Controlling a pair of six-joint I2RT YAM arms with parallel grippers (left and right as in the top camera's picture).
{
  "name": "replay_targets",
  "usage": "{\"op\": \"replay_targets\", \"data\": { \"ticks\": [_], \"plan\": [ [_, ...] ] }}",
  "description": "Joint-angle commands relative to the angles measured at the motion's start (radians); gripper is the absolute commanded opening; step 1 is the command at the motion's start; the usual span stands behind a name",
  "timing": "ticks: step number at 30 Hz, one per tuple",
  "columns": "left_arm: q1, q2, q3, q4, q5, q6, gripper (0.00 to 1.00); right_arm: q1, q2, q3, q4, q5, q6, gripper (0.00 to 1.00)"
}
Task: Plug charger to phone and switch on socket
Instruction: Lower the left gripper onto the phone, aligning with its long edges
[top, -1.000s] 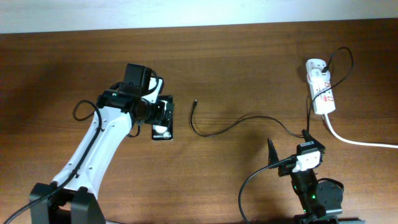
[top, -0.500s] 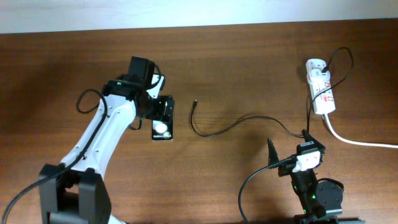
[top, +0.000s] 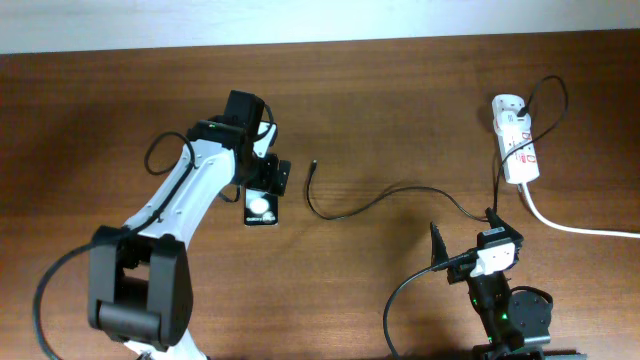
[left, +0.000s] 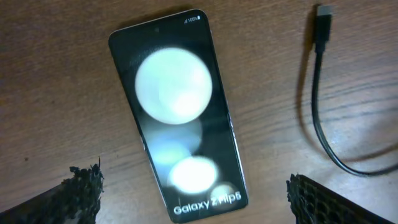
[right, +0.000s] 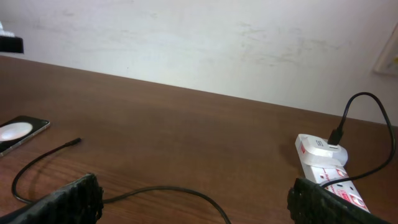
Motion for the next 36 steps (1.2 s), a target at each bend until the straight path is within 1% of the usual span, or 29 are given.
{"op": "replay_targets", "data": {
  "ticks": [1, 13, 33, 36],
  "plan": [
    [-0.002, 0.040, 0.016, 0.015, -0.003, 0.005, 0.99, 0.006, -0.008, -0.005, -0.006, -0.013, 0.005, 0.99],
    [-0.002, 0.058, 0.016, 0.049, -0.003, -0.015, 0.99, 0.006, -0.008, -0.005, -0.006, -0.013, 0.005, 0.99],
    [-0.029, 0.058, 0.016, 0.050, 0.013, -0.015, 0.99, 0.006, -0.008, -0.005, -0.006, -0.013, 0.005, 0.99],
    [-0.024, 0.058, 0.042, 0.022, 0.011, -0.014, 0.99, 0.006, -0.008, -0.005, -0.006, -0.013, 0.005, 0.99]
  ]
}}
